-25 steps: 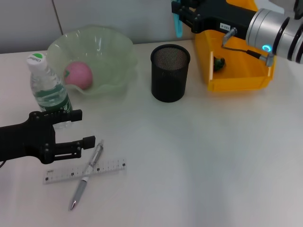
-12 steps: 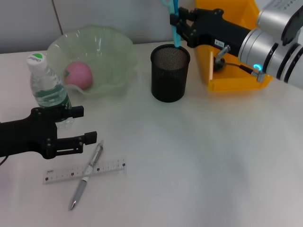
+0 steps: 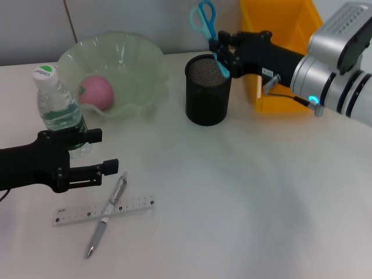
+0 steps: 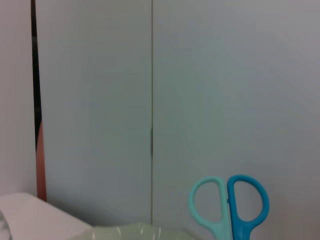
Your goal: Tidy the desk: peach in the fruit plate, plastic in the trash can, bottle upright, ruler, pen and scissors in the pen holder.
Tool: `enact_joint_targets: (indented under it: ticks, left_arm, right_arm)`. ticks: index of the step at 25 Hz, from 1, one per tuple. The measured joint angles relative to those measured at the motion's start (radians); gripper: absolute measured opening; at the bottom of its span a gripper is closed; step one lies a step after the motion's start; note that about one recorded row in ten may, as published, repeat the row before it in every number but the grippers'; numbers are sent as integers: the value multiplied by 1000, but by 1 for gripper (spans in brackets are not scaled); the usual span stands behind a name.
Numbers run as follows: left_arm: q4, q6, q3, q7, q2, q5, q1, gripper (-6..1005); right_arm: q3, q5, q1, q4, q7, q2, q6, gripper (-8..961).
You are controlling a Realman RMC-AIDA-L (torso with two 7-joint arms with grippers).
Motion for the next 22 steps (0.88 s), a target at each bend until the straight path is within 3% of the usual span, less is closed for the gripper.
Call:
enact_joint_targets:
  ticks: [5,10,22]
  left_arm:
    - [0,-1,0,0,-2,-1,1,814]
    - [0,-1,0,2,-2,-2,3,814]
    - [0,-3,0,14,-1,-3,8,814]
  right_arm:
    - [-3,100,23,80,-101,2,-3,193]
    - [-15,140,32,102,-139,3,-8,102]
    - [-7,173,32,103,-133,1,-51,125]
